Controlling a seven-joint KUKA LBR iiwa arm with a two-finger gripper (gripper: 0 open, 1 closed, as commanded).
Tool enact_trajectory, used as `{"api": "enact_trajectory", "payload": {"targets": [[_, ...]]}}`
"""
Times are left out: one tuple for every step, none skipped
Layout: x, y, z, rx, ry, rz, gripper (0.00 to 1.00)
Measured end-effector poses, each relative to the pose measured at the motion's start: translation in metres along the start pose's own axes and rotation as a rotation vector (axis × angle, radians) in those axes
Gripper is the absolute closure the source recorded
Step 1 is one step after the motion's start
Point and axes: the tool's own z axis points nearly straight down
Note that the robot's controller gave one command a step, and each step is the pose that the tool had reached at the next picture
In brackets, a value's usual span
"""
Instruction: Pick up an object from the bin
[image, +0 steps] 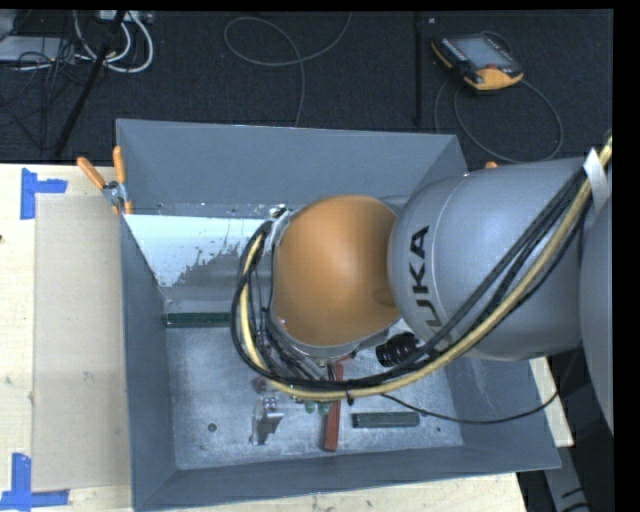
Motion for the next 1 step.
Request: {"api": "enact_trajectory", "payload": {"targets": [[-0.0021,-0.0012,-0.0037,-0.002,-0.007,0.005,0.00]]}}
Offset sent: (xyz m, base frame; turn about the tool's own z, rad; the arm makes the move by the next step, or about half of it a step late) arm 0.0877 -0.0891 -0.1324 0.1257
